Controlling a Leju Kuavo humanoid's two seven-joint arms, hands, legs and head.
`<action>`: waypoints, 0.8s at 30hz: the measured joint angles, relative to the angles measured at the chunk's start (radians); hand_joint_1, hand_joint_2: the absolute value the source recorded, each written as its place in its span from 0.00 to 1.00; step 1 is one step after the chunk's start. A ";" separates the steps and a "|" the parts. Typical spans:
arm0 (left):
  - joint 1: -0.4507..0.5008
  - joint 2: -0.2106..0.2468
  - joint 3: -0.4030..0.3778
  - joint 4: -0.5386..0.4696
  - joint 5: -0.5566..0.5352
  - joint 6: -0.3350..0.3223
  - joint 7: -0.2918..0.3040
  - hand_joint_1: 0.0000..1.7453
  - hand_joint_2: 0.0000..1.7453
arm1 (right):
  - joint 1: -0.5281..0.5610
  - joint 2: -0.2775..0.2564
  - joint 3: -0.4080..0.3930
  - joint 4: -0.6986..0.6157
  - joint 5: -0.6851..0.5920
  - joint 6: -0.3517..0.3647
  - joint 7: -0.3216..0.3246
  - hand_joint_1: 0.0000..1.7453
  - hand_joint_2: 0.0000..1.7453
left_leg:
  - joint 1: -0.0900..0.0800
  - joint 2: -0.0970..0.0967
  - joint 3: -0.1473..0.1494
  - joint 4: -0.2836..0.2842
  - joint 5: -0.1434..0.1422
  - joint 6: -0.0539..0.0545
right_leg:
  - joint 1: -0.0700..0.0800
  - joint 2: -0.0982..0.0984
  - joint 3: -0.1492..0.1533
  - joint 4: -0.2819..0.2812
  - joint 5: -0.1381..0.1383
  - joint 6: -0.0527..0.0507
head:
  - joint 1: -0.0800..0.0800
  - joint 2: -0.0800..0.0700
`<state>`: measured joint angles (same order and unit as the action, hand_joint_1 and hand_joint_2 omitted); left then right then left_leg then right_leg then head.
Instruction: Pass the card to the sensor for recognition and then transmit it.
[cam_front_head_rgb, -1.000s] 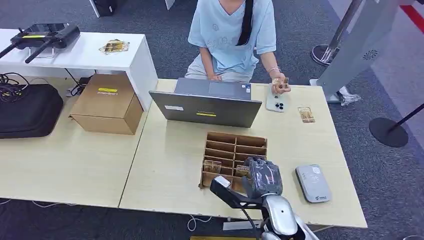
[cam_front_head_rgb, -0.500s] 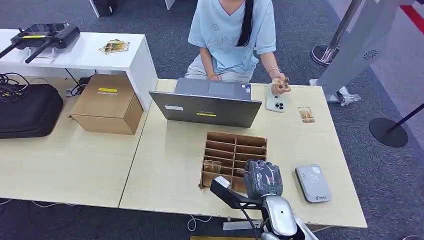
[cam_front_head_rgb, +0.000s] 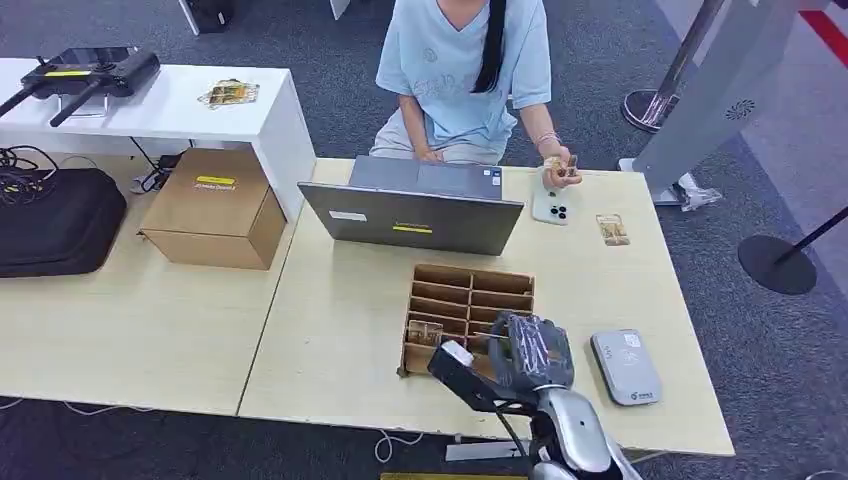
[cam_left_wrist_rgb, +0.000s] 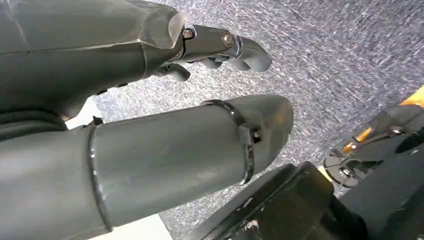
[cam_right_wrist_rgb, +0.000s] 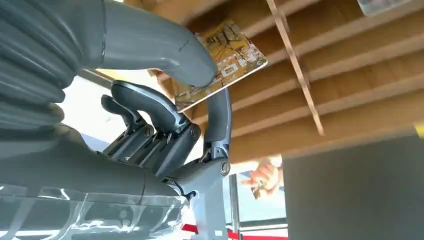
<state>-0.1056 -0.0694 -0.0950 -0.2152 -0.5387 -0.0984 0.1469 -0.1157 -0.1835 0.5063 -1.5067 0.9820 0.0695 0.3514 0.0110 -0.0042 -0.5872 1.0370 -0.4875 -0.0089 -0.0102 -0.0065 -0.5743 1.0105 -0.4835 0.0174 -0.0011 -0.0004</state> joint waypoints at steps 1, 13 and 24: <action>0.000 0.001 0.000 0.000 0.000 0.000 0.000 0.00 0.00 | 0.002 -0.001 -0.010 -0.017 -0.010 -0.004 -0.007 1.00 1.00 | 0.000 0.000 0.000 0.000 0.000 0.000 | 0.000 0.000 0.000 0.000 0.000 0.000 | 0.000 0.000; 0.008 0.008 0.000 0.000 -0.007 0.002 -0.021 0.00 0.00 | 0.008 -0.061 -0.098 -0.216 -0.103 -0.068 -0.114 1.00 1.00 | 0.000 0.000 0.000 0.000 0.000 0.000 | 0.000 0.000 0.000 0.000 0.000 0.000 | 0.000 0.000; -0.003 0.008 -0.007 -0.001 -0.040 -0.027 -0.023 0.00 0.00 | -0.158 -0.078 -0.096 -0.254 -0.127 -0.050 -0.190 1.00 1.00 | 0.000 0.000 0.000 0.000 0.001 0.000 | 0.000 0.000 0.000 0.001 0.001 0.000 | 0.000 0.000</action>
<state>-0.1082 -0.0614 -0.1019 -0.2159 -0.5787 -0.1251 0.1244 -0.2734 -0.2613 0.4101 -1.7605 0.8554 0.0191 0.1618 0.0110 -0.0039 -0.5872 1.0371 -0.4862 -0.0094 -0.0103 -0.0060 -0.5742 1.0113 -0.4823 0.0169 -0.0011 -0.0004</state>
